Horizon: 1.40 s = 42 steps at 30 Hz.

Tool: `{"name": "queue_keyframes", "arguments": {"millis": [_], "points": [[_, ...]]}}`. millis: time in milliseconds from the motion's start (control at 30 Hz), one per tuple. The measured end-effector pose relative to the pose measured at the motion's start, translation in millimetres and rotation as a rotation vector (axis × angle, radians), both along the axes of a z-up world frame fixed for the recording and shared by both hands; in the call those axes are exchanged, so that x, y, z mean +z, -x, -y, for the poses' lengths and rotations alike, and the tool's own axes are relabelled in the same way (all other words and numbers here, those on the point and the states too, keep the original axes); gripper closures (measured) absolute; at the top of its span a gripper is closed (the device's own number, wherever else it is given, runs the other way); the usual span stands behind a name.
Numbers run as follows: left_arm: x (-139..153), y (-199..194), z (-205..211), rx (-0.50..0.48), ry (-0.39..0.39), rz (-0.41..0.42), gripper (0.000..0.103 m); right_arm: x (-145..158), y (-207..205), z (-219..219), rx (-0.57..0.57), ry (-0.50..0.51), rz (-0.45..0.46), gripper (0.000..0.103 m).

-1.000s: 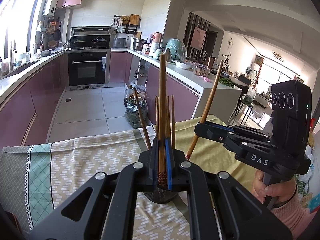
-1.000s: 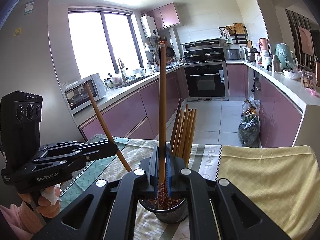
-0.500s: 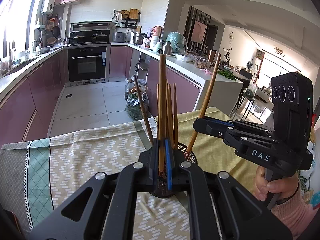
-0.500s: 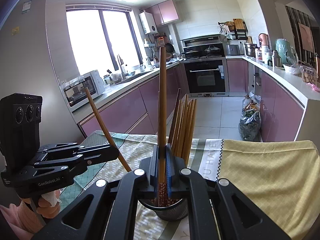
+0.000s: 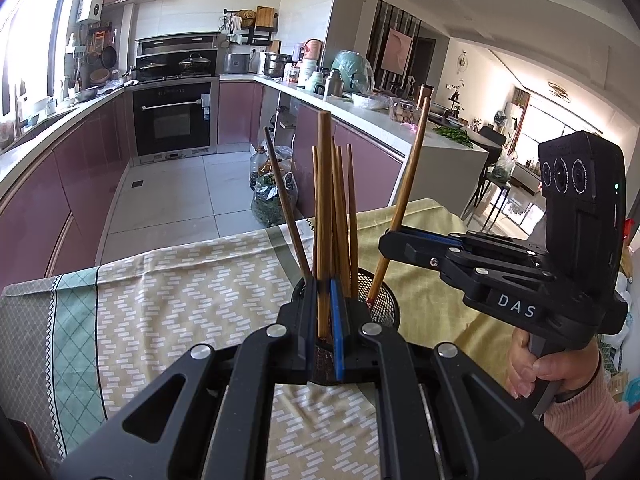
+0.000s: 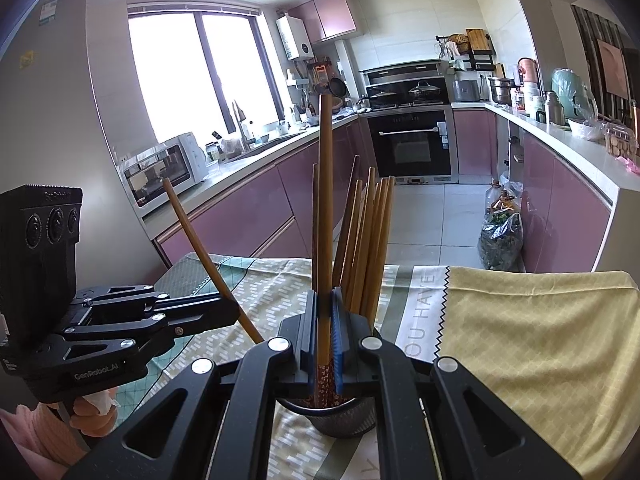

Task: Organize utensils
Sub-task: 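Push the chopstick down among the others in the holder with the right gripper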

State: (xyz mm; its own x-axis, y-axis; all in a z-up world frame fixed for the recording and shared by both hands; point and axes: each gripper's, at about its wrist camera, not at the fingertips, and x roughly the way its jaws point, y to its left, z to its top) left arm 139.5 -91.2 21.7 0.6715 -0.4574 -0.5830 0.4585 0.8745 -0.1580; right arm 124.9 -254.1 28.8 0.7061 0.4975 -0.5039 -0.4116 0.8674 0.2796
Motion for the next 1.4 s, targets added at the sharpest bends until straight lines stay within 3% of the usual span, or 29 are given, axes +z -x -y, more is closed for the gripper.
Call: {"name": "queue_keyframes", "arguments": {"millis": [600, 1400], "points": [[-12.1, -7.6, 5.9, 0.0, -0.021, -0.03, 0.096, -12.6, -5.3, -2.1, 0.008, 0.015, -0.036, 0.097], [-27.0, -47.1, 10.5, 0.034, -0.033, -0.072, 0.096, -22.2, -19.7, -0.7, 0.003, 0.017, -0.062, 0.097]]}}
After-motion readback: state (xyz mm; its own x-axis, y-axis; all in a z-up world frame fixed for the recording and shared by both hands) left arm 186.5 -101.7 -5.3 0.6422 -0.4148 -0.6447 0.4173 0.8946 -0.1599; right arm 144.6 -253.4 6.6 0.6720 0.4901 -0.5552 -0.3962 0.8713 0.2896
